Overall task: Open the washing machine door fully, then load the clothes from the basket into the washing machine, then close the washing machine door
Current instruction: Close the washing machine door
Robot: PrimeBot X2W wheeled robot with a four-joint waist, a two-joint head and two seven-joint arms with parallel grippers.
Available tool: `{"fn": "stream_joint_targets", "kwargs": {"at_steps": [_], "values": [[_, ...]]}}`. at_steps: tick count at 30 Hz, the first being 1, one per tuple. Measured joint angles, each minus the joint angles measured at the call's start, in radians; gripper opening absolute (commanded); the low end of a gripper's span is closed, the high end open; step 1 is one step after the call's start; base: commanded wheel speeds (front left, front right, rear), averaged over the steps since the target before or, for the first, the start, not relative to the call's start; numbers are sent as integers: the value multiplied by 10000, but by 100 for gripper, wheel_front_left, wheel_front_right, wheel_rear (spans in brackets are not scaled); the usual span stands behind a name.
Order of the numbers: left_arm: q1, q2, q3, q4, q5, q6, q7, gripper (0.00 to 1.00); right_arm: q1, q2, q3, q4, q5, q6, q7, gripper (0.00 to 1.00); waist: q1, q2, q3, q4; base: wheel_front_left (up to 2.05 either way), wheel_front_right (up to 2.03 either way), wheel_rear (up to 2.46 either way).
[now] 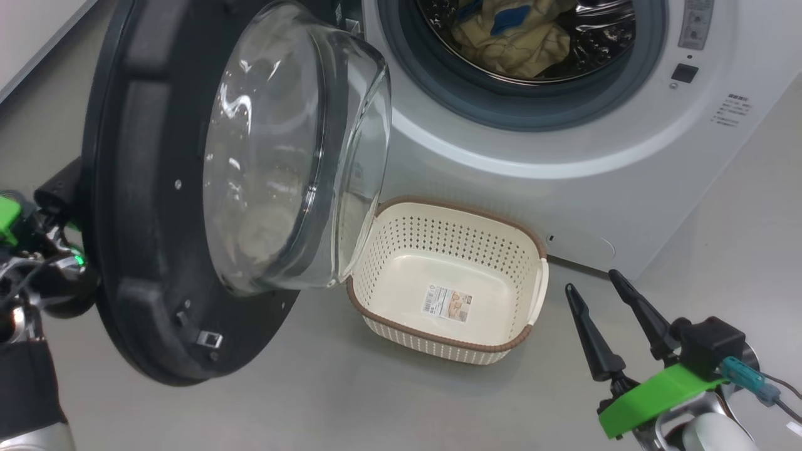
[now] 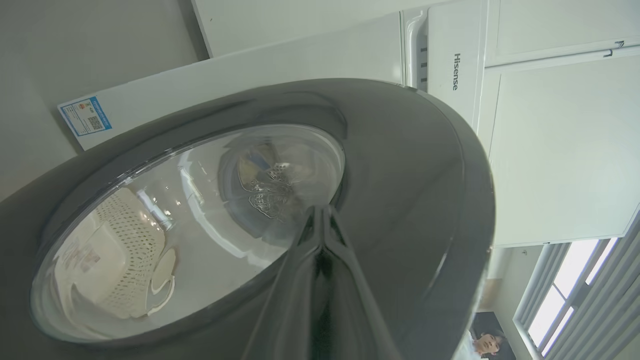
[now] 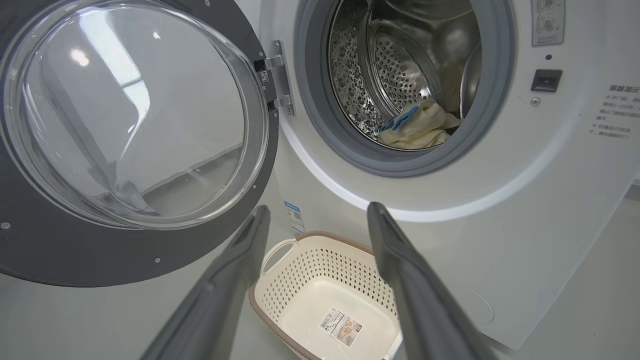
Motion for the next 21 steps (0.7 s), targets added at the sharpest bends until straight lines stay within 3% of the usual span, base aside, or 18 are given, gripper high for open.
{"fn": "stream_joint_targets", "kwargs": {"at_steps": [12,21], "values": [[-32,-341,-506,-761,17,17,148,0,-14,178,-54,-36,2,0,0,100,0,1,13,-595,0,0,0],[-217,-949,-1513,-184,13,-2,-397,0,-28,213,-102,-35,4,0,0,100,0,0,50,-1090,0,0,0]]}}
